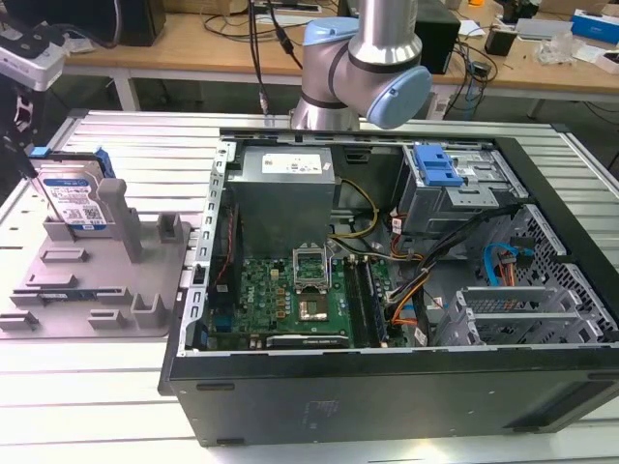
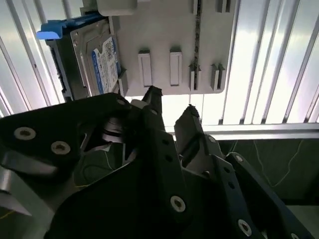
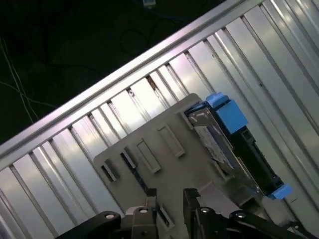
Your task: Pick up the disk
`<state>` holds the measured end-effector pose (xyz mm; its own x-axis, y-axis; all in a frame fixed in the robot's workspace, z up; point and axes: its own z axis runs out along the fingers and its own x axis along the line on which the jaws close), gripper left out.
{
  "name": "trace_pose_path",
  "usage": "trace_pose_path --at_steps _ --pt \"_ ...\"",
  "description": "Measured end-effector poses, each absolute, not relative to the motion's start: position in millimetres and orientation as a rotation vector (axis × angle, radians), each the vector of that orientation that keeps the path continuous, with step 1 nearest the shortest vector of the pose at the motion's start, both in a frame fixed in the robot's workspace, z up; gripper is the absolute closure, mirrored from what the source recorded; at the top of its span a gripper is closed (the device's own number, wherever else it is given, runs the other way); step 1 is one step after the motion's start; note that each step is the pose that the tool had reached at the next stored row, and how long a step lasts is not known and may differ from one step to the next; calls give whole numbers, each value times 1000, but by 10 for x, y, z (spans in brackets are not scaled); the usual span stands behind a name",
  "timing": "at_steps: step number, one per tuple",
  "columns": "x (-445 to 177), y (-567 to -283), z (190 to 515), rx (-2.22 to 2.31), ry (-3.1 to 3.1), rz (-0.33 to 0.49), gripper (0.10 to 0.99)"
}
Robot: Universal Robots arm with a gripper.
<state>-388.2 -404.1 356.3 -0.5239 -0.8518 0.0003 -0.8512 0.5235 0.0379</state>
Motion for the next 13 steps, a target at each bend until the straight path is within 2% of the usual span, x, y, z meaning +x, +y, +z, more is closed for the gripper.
trace_pose_path --at_steps 1,2,4,13 --pt "-3881 -4041 3563 1560 -2705 -51 671" --pt "-3881 -4041 3562 1581 -2692 -50 671" --pt "-3882 -4041 3562 1645 -2652 -49 545" --pt "-3881 -4041 3552 1879 -2488 -41 545"
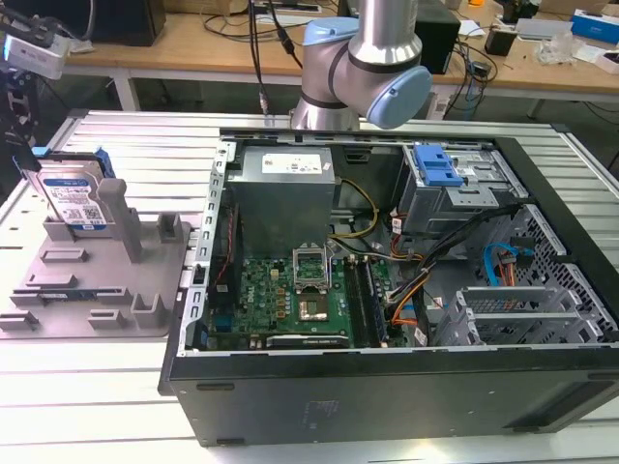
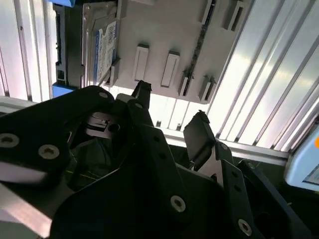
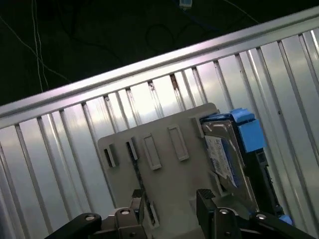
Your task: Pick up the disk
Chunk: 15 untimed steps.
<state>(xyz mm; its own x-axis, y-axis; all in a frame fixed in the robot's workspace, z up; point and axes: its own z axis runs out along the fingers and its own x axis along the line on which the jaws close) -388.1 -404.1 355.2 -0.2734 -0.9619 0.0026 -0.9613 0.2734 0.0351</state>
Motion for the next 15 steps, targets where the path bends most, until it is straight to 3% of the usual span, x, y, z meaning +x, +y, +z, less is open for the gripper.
trace_pose_path --at_steps 15 --pt "-3876 -4041 3535 2132 -2268 -27 545"
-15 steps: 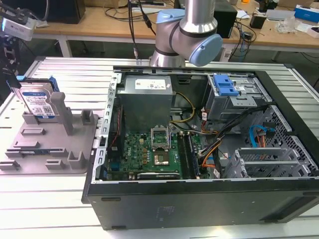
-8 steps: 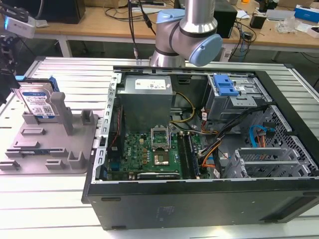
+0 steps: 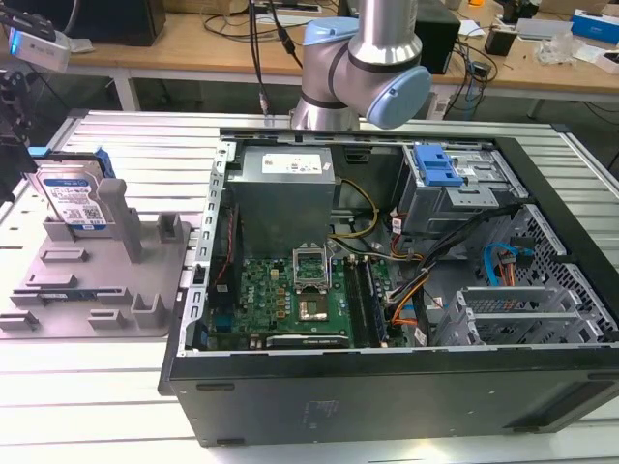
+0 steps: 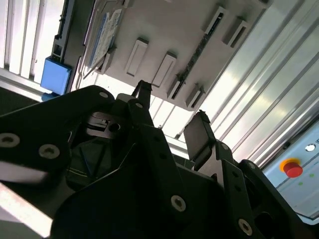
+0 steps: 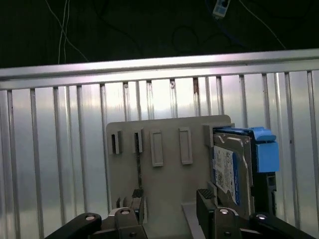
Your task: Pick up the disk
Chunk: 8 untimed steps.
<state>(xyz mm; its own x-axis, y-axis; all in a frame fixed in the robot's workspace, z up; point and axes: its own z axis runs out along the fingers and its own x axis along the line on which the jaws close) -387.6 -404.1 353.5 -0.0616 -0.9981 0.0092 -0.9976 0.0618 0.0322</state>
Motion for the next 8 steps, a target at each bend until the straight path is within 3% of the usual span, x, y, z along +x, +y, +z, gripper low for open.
trace_pose_path --at_steps 8 --pt "-3876 -3952 3535 2136 -2263 -26 545"
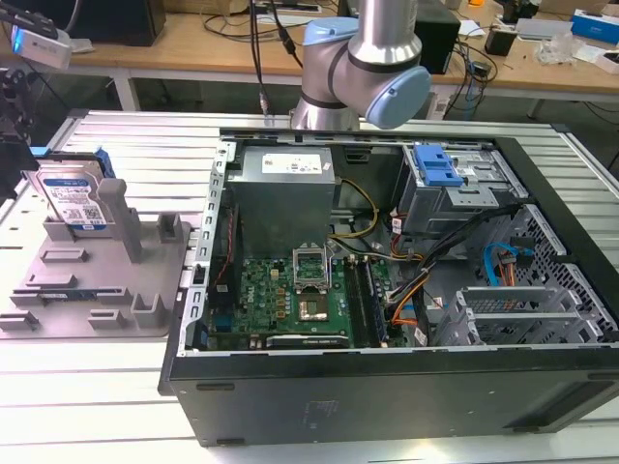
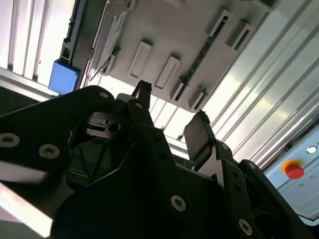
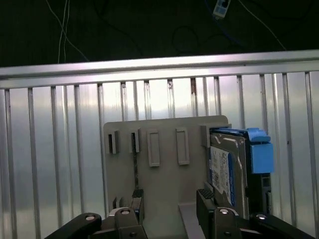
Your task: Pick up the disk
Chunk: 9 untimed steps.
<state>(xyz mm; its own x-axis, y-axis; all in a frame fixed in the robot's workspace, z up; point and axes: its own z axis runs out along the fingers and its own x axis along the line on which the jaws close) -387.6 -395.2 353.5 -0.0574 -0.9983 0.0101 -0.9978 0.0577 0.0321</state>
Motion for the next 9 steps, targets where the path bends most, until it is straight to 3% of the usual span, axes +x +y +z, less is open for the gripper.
trace_pose_path --at_steps 9 --pt "-3977 -3727 3513 2149 -2251 -25 545"
